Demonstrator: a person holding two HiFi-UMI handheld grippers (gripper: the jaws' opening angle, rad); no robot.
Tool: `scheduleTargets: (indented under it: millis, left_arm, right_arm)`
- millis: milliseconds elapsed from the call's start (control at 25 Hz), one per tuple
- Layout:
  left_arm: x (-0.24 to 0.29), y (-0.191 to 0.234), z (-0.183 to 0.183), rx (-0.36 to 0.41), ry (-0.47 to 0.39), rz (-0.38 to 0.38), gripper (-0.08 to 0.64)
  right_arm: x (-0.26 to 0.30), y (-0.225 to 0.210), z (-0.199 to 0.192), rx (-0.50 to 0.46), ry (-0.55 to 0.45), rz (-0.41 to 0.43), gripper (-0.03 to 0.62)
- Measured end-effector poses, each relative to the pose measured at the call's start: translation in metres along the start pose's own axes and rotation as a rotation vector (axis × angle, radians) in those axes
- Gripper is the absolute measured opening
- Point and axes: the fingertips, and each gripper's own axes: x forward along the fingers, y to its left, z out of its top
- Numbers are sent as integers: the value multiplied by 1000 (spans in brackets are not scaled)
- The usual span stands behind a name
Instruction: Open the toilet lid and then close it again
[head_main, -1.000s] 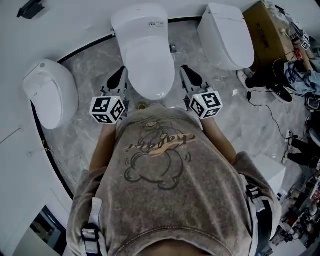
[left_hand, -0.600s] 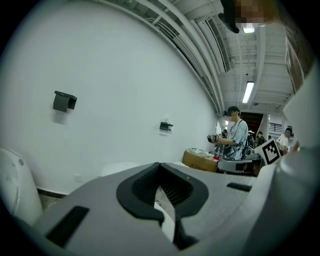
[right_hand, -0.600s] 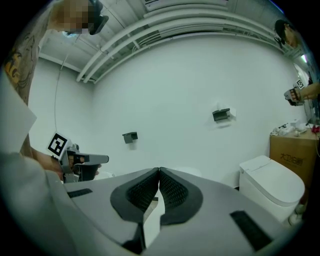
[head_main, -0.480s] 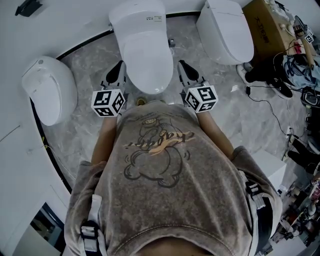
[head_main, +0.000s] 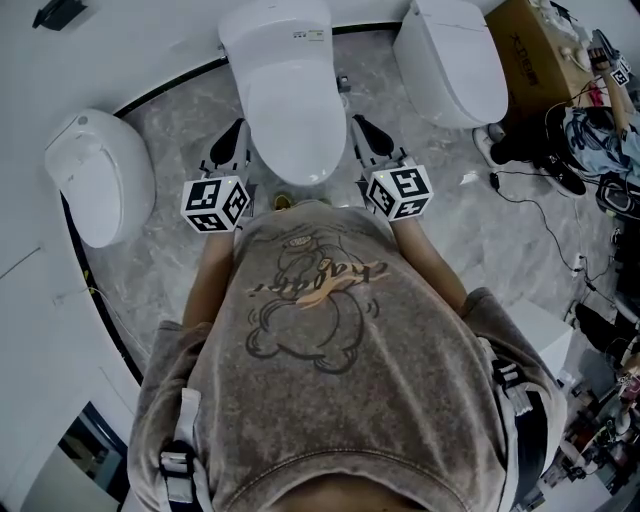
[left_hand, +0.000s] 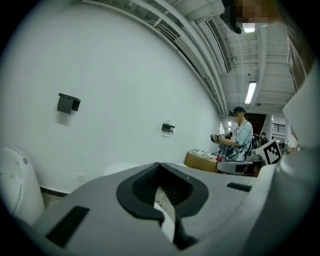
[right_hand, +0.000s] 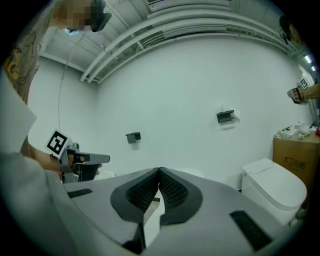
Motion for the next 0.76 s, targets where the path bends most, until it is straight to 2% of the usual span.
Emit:
scheduleTargets:
  millis: [760]
  left_arm:
    - [-3,8,-7,-41,18,22,9]
  right_arm:
    - [8,3,-1,7,9,6,26]
